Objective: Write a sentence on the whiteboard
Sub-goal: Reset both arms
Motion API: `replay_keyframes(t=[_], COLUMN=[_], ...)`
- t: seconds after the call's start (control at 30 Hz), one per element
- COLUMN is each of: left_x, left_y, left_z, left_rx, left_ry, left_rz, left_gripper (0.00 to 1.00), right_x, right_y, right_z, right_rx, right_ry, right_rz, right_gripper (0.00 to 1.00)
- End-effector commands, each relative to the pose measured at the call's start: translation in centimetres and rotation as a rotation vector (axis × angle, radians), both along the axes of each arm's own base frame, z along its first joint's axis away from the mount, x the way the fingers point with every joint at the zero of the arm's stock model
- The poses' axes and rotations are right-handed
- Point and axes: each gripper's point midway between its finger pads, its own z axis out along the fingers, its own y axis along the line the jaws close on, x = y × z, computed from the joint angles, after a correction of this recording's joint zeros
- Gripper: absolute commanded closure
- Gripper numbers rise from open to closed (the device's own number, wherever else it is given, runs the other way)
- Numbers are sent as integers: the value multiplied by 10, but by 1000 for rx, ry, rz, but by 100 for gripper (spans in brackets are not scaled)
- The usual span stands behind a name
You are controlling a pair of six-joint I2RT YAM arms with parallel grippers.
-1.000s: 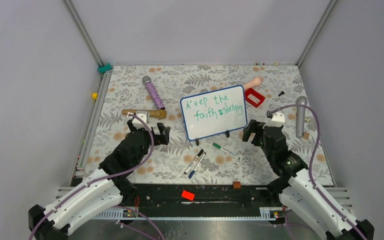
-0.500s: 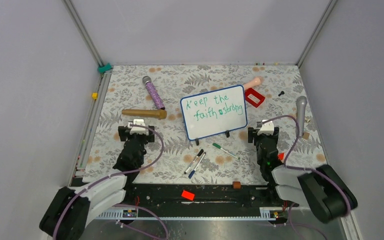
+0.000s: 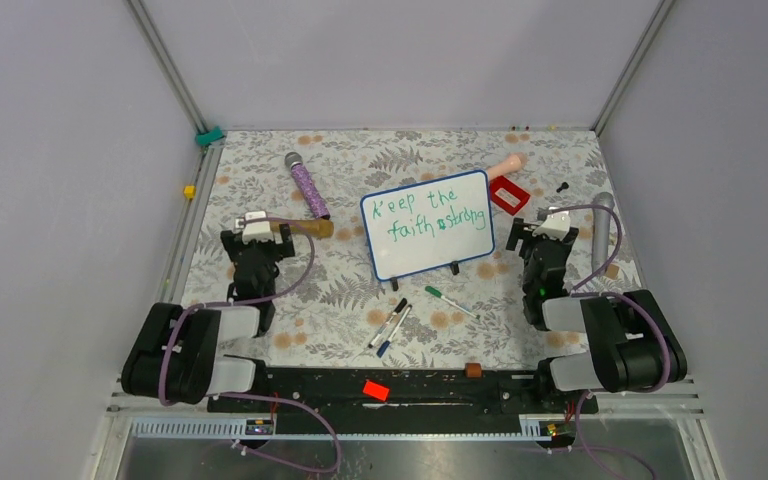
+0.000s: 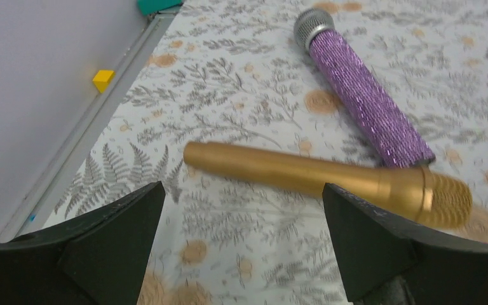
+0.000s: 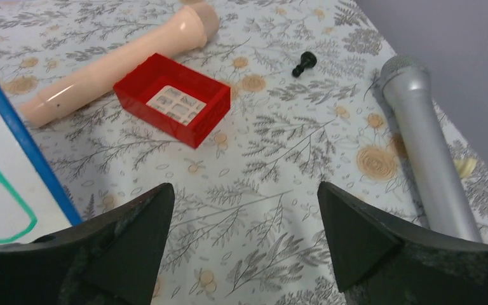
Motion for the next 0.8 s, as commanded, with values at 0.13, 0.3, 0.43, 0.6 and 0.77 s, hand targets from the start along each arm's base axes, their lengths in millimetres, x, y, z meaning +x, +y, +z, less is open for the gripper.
replay_keyframes(t=[0.13,0.3,0.43,0.6,0.77], left_x=[28,28,28,29,29], left_y=[-3,-3,-3,-3,-3], left_z=[19,21,20,20,20], left_rx=[-132,-131,-132,-131,-133], left_ry=[-49,-65,-61,-56,-55], left_rz=[-79,-78,-78,-80,-85], left_gripper=[1,1,1,1,1], right_x=[8,8,8,9,8], right_y=[-5,-5,-5,-5,-5], right_z=[5,6,7,7,7], right_rx=[51,52,52,52,52], right_ry=[11,4,2,0,2], right_rz=[-17,-17,-19,-18,-19], right_gripper=[1,0,1,1,0])
